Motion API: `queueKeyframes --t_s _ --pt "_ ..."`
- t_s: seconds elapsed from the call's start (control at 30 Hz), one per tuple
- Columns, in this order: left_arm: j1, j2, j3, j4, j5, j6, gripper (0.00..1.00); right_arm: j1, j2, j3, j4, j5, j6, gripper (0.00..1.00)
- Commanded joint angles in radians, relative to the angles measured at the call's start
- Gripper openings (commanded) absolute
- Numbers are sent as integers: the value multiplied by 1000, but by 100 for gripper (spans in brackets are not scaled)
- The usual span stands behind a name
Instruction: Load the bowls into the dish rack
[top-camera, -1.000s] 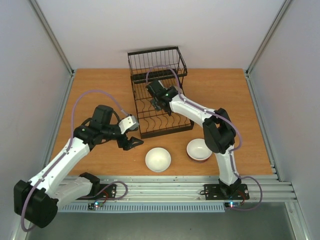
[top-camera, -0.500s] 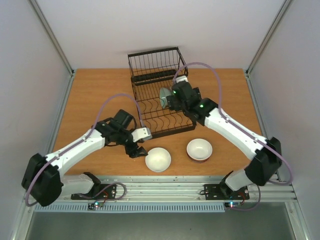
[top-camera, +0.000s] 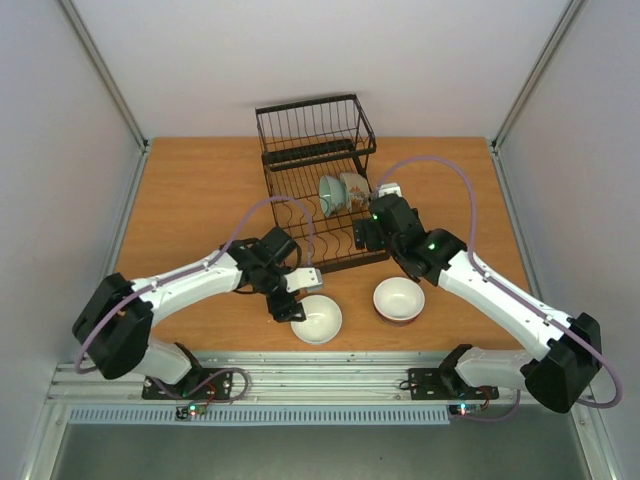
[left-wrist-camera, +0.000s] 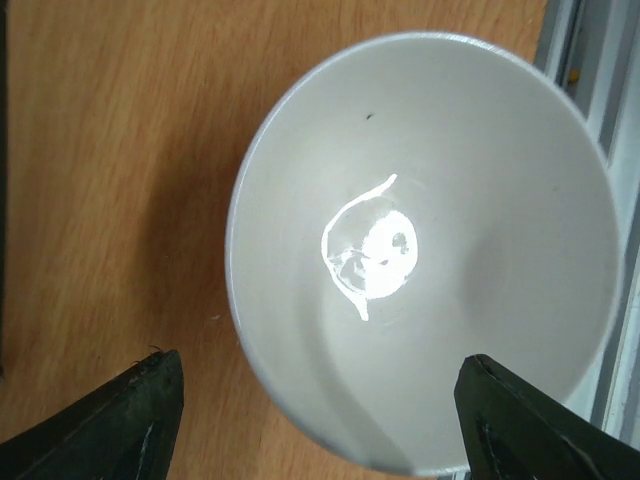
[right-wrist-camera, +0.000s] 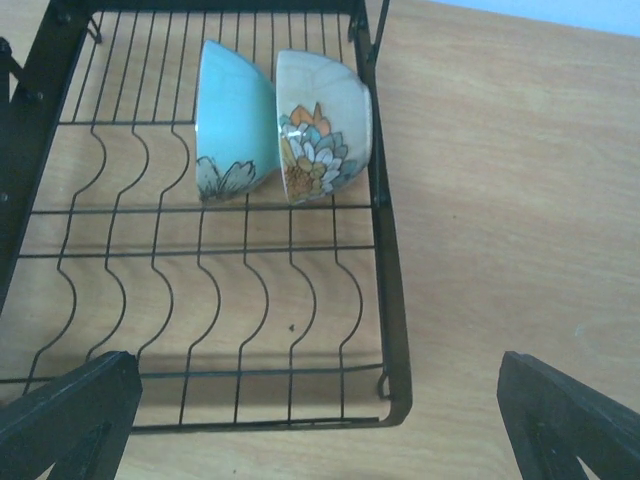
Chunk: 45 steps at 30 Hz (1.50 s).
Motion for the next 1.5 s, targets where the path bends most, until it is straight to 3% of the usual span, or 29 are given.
queueKeyframes --t_s 0.0,0.2,0.37,0.57,0.63,0.8,1.1,1.47 --pt "-27 52 42 34 -61 -29 75 10 -47 -45 11 -50 55 99" --pt "-40 79 63 41 -89 -43 74 15 -126 -110 32 -118 67 99" --pt "-41 103 71 33 -91 -43 62 18 -210 -136 26 -150 74 99" --pt "-47 125 78 17 -93 -36 60 20 -259 -141 17 -172 77 99" --pt "-51 132 81 9 -93 -34 54 22 -265 -143 16 -176 77 99" --pt "-57 136 88 -1 -91 -30 27 26 -268 -153 7 -174 81 98" --pt "-56 135 93 -17 -89 -18 1 31 -298 -163 -5 -175 88 98" --pt "-34 2 73 -1 -24 -10 1 33 -304 -189 -40 -263 125 94"
